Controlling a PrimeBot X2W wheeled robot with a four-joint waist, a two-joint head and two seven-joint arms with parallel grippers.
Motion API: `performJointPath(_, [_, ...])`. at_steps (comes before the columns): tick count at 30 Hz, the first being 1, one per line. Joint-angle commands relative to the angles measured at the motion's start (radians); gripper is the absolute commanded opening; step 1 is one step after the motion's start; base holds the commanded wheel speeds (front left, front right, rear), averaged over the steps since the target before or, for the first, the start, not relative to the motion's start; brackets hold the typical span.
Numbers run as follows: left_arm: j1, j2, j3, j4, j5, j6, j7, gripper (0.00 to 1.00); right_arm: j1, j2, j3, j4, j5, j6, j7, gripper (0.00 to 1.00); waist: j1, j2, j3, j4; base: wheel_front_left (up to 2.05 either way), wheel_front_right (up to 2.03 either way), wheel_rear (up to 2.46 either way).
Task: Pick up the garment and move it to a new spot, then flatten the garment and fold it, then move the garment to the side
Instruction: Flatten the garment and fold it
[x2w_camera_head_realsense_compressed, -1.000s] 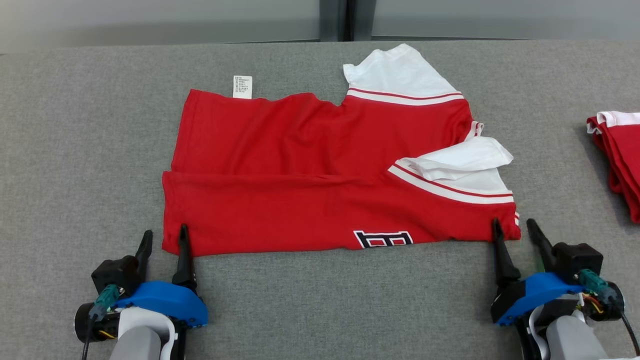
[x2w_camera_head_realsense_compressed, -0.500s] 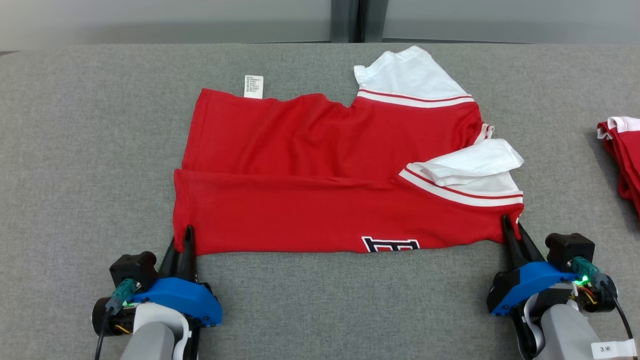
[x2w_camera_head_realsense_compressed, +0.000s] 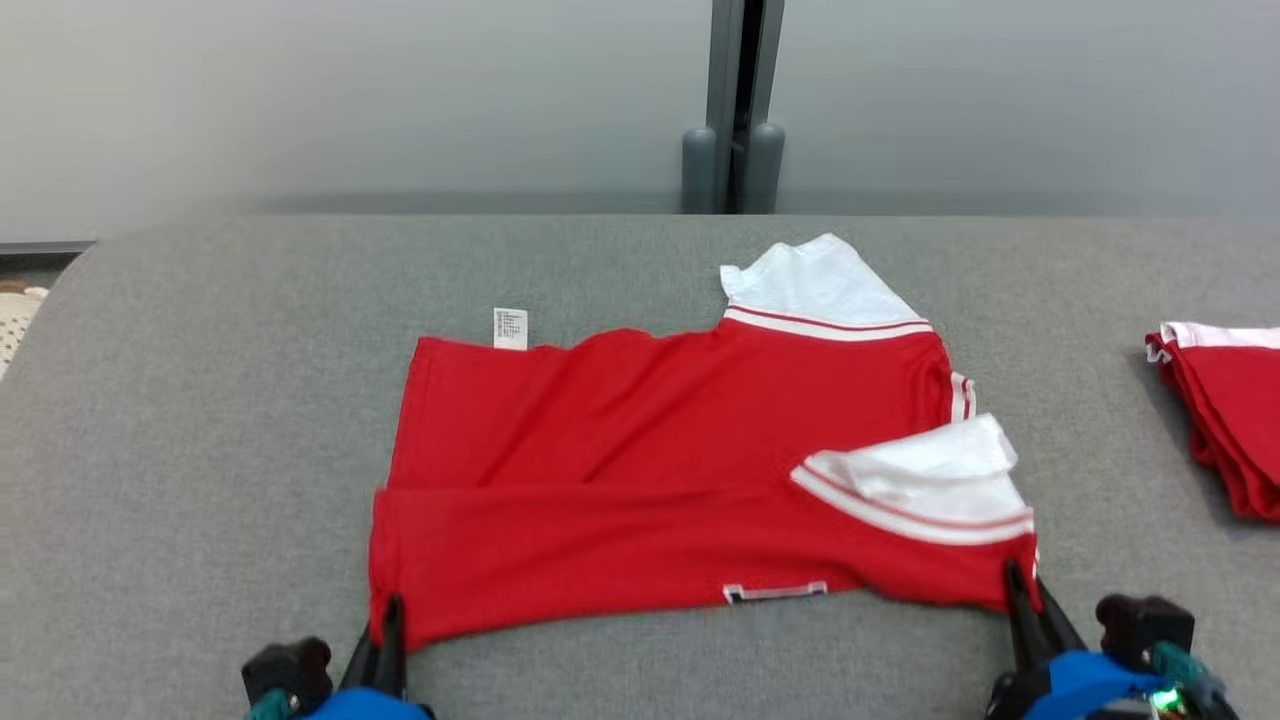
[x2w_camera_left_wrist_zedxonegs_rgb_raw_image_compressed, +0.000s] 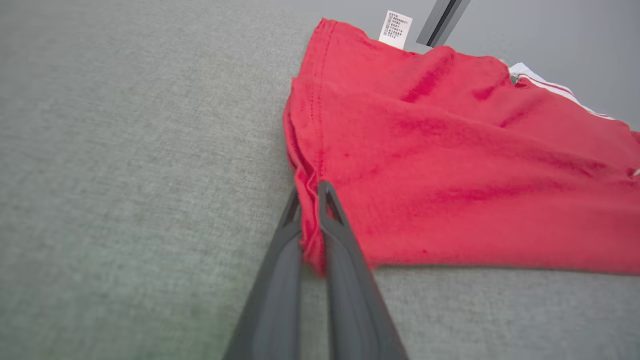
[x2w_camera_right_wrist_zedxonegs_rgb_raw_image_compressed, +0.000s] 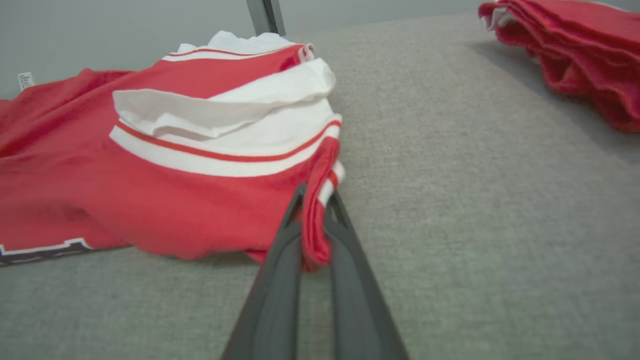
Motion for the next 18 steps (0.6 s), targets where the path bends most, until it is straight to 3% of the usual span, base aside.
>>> performJointPath(1, [0.041, 0.002, -0.001, 0.002, -0.009, 0.009, 0.0, 0.0, 0.05, -0.003, 0.003, -0.003, 0.012, 0.0, -0.001, 0.0, -0.0002, -0.0001, -0.051, -0.019, 0.0, 0.0, 0.0])
performJointPath(10, [0.19, 0.002, -0.023, -0.002, -0.058, 0.034, 0.0, 0.0, 0.203, -0.003, 0.003, -0.049, 0.067, 0.0, -0.001, 0.0, -0.0002, -0.0001, -0.121, -0.013, 0.0, 0.0, 0.0])
performJointPath(11, [0.194, 0.002, -0.027, -0.008, -0.058, 0.037, 0.0, 0.21, 0.208, -0.003, 0.011, -0.048, 0.071, 0.0, -0.001, 0.0, -0.0002, -0.0001, -0.12, -0.012, 0.0, 0.0, 0.0])
performJointPath(12, [0.198, 0.002, -0.031, -0.012, -0.057, 0.04, 0.0, 1.0, 0.208, -0.003, 0.014, -0.047, 0.075, 0.0, -0.001, 0.34, -0.0002, -0.0001, -0.118, -0.011, 0.0, 0.0, 0.0])
performJointPath(13, [0.2, 0.002, -0.035, -0.019, -0.055, 0.043, 0.0, 1.0, 0.206, -0.003, 0.015, -0.045, 0.077, 0.0, -0.001, 1.0, -0.0002, -0.0001, -0.115, -0.009, 0.0, 0.0, 0.0])
performJointPath(18, [0.156, 0.002, -0.021, -0.086, -0.05, 0.063, 0.0, 1.0, 0.154, -0.002, -0.003, -0.063, 0.068, 0.0, -0.001, 1.0, -0.0002, -0.0001, -0.078, -0.001, 0.0, 0.0, 0.0])
